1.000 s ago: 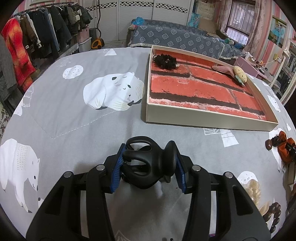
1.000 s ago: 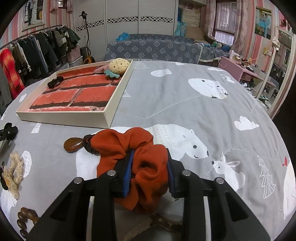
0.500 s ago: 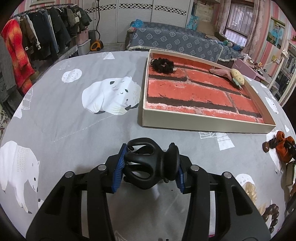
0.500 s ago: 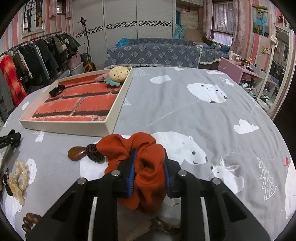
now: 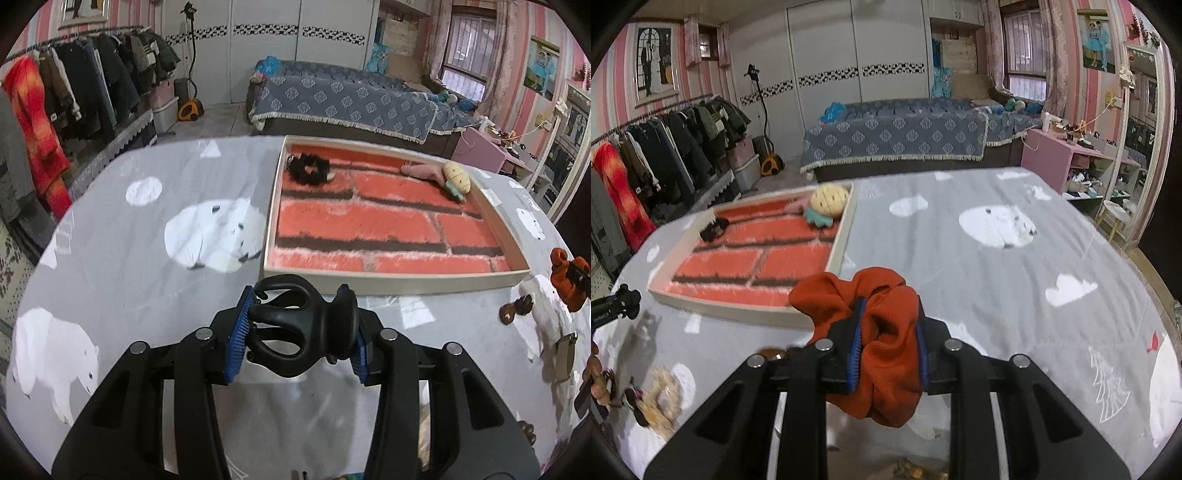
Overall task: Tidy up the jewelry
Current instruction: 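Carry the claw clip over the tray with the left tool while the right tool carries the scrunchie, then release the claw clip into the tray with the left tool while the right tool releases the scrunchie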
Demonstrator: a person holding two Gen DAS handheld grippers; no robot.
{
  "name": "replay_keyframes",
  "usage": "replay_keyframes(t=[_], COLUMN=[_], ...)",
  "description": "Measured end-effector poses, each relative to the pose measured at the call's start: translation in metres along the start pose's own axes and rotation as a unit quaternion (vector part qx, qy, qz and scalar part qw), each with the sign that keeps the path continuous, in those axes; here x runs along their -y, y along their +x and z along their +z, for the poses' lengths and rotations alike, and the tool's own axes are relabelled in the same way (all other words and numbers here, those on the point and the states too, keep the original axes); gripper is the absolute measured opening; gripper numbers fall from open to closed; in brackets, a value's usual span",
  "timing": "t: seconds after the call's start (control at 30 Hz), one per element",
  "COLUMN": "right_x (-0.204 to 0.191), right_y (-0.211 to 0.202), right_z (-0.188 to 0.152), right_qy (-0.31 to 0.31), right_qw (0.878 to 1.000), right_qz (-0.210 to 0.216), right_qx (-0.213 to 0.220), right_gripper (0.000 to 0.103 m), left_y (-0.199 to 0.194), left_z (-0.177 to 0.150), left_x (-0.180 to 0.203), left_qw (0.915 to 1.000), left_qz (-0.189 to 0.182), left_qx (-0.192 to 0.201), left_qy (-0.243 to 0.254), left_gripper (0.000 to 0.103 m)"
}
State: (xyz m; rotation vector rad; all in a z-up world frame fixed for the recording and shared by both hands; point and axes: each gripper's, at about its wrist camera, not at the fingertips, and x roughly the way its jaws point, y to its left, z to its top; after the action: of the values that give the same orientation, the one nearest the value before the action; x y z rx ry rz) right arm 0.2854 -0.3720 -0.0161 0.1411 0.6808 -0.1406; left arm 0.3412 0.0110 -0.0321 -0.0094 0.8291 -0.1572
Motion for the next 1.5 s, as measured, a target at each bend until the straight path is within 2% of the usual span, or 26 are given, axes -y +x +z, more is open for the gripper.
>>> replay_keyframes(t=[0.2, 0.43, 0.63, 0.8, 0.87, 1.0, 1.3, 1.5], right_x=[-0.022, -0.065, -0.095, -0.108, -0.110, -0.115, -0.114, -0.112], right_y=[0.005, 0.033, 0.061, 0.089, 0.101, 0.123, 0.149, 0.157], right_z=[0.032, 0.067, 0.087, 0.095, 0.094, 0.085, 0.078, 0.076], right_qy=[-0.004, -0.019, -0.031, -0.037, -0.037, -0.047, -0.045, -0.042], right_qw=[1.000, 0.999, 0.998, 0.998, 0.999, 0.999, 0.999, 0.999], right_qz=[0.013, 0.032, 0.041, 0.040, 0.039, 0.020, 0.003, -0.003], right_qx=[0.012, 0.021, 0.022, 0.014, 0.009, 0.001, -0.021, -0.029], right_gripper=[0.024, 0.024, 0.024, 0.024, 0.024, 0.024, 0.024, 0.024], left_y=[-0.007, -0.002, 0.022, 0.054, 0.065, 0.089, 0.121, 0.135], left_z=[0.031, 0.072, 0.100, 0.116, 0.119, 0.119, 0.110, 0.103], left_x=[0.009, 0.024, 0.033, 0.047, 0.054, 0.071, 0.076, 0.086], left_qw=[0.9998, 0.9990, 0.9986, 0.9989, 0.9989, 0.9982, 0.9984, 0.9973], left_qz=[-0.006, -0.017, -0.029, -0.035, -0.037, -0.016, -0.026, -0.013], left_qx=[0.021, 0.041, 0.043, 0.029, 0.024, 0.023, -0.009, -0.017], left_qy=[0.002, 0.008, 0.003, 0.007, 0.013, 0.053, 0.050, 0.070], left_gripper=[0.044, 0.044, 0.044, 0.044, 0.044, 0.044, 0.044, 0.044])
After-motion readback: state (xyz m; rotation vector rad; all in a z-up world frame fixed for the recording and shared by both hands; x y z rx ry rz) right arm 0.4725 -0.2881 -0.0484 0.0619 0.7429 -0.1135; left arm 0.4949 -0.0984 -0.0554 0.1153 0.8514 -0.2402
